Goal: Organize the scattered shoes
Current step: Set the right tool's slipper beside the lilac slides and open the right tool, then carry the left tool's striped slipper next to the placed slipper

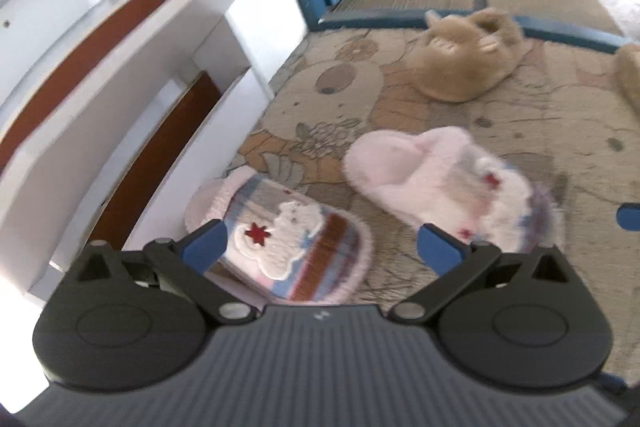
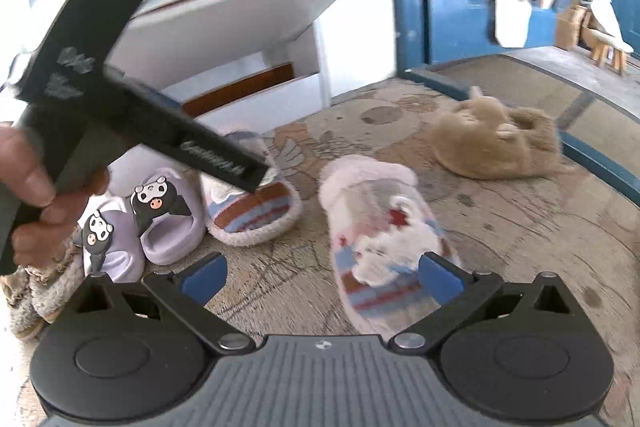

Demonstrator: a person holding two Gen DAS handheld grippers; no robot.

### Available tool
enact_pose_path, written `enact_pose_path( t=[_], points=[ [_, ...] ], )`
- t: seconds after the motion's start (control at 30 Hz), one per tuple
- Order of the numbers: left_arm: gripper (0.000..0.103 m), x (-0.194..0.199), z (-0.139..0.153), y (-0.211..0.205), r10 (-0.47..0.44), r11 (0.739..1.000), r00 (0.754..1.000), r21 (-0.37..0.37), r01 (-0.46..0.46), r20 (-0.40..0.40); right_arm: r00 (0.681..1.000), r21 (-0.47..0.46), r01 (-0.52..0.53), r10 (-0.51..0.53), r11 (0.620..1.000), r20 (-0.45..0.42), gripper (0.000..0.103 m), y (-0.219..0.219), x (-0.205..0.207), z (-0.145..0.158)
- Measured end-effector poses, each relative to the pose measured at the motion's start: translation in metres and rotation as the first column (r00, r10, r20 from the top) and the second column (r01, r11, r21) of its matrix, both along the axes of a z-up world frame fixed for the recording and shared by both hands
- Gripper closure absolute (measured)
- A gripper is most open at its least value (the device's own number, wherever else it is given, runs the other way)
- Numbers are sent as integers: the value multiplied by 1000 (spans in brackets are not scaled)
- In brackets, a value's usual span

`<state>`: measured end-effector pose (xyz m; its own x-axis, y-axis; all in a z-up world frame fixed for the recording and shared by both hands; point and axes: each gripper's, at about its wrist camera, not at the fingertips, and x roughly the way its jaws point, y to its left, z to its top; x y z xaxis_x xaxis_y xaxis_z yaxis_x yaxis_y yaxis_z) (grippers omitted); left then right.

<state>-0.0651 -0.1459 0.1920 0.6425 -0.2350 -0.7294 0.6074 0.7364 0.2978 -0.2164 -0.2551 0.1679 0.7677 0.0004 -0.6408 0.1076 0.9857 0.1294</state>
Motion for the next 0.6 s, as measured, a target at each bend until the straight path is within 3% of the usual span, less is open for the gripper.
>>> enact_pose_path(
  t=[0.2,0.33,0.4,0.6],
  points=[
    [0,-8,38,-5,-9,998,999,-56,7,-38,999,-40,25,-24,999,39,1,-14,-39,21],
    [0,-18,63,-13,-61,994,997,-91,57,-48,989,47,136,-138,990,49,1,-36,-61,33],
    [0,-21,66,-16,-76,992,996,-101,71,-54,988,45,148,-149,988,26,1,-40,-66,34],
    [0,-19,58,-23,-138,982,986,-139,124,-92,989,-88,137,-142,987,-45,1,-37,-61,45]
  ],
)
